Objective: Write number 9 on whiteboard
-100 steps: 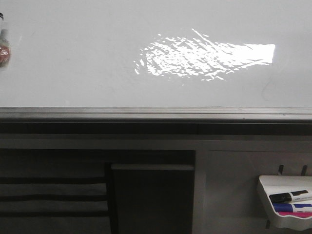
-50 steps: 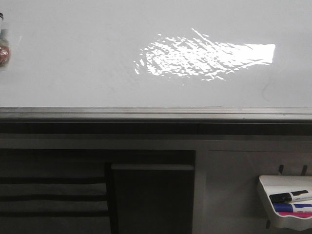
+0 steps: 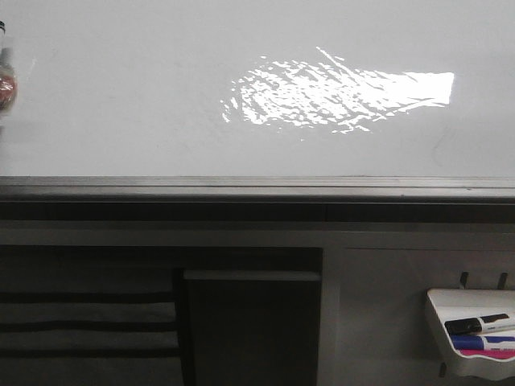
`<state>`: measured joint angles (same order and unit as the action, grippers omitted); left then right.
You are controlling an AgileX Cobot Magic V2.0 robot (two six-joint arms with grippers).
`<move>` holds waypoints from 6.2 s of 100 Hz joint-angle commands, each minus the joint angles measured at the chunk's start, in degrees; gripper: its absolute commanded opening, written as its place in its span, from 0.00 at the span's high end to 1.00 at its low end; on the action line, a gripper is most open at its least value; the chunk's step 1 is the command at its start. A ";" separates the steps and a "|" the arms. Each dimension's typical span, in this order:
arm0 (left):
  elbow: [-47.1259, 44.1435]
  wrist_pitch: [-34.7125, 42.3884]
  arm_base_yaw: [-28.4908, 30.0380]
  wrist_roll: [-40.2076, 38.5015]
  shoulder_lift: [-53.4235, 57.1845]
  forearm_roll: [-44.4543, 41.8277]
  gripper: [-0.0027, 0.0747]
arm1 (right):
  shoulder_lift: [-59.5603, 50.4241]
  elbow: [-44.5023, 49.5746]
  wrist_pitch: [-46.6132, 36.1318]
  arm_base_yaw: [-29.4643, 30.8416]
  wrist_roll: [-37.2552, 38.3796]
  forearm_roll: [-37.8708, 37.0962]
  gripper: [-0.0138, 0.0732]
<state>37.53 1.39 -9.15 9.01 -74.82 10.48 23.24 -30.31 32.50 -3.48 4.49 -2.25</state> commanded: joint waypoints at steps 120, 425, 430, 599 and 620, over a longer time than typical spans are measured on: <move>1.82 6.76 -2.97 -0.54 -1.37 -0.89 0.99 | 0.75 -2.00 -4.30 0.22 -0.37 -0.59 0.09; 29.19 -61.83 -26.34 23.47 20.39 -2.11 0.58 | 38.21 -31.22 8.71 -32.64 -12.27 0.06 0.90; 26.76 -59.95 -23.78 21.95 22.40 -2.00 0.58 | 37.38 -28.75 5.58 -29.61 -10.14 1.22 0.90; 9.08 -44.65 -7.34 17.22 30.48 8.38 0.58 | 47.00 -24.62 -2.11 -21.66 -10.30 11.93 0.90; 9.08 -44.65 -7.34 17.57 30.06 8.42 0.58 | 49.29 -21.70 -2.10 -23.85 -10.30 11.93 0.90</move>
<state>45.11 -46.39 -16.58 26.38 -44.34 17.23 72.74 -51.13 32.61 -27.34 -5.78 10.53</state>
